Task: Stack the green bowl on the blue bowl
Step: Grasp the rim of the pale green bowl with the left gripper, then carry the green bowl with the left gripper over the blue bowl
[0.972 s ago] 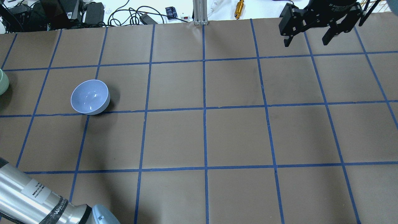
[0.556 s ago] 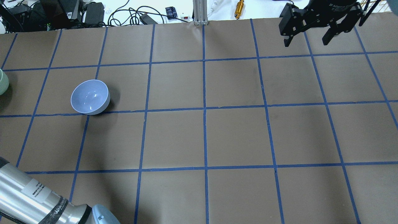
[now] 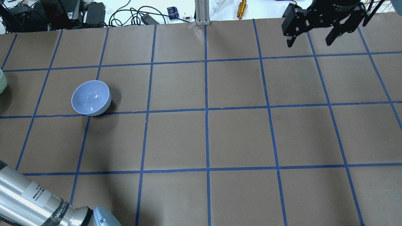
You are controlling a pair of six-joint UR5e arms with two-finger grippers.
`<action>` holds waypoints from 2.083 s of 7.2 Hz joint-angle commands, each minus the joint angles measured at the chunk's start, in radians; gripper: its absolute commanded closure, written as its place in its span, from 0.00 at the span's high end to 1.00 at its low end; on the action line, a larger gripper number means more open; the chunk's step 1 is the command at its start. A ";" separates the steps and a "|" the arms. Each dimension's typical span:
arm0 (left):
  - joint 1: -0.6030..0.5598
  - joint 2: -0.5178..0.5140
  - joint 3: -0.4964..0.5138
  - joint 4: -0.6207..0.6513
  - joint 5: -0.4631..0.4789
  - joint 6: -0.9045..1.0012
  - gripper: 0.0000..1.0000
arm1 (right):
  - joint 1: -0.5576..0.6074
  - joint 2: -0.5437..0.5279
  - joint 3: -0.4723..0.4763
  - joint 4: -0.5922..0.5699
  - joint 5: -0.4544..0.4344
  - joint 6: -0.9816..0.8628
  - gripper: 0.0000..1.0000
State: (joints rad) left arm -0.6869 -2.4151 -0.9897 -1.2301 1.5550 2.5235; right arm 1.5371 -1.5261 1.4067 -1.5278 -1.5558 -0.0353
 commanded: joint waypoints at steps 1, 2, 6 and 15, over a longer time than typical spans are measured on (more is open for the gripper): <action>-0.054 0.181 -0.097 -0.118 0.002 -0.107 0.00 | 0.000 0.000 0.000 0.000 -0.001 0.000 1.00; -0.084 0.282 -0.207 -0.126 -0.001 -0.168 0.00 | 0.000 0.000 0.000 0.000 0.000 0.002 1.00; -0.291 0.612 -0.642 -0.054 0.005 -0.596 0.00 | 0.000 0.000 0.000 0.000 0.000 0.003 1.00; -0.517 0.639 -0.955 0.264 0.001 -0.987 0.99 | 0.000 0.001 0.000 0.000 0.000 0.002 1.00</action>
State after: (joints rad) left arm -1.2034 -1.7701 -1.9490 -0.9632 1.5615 1.5815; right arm 1.5370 -1.5261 1.4067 -1.5279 -1.5555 -0.0337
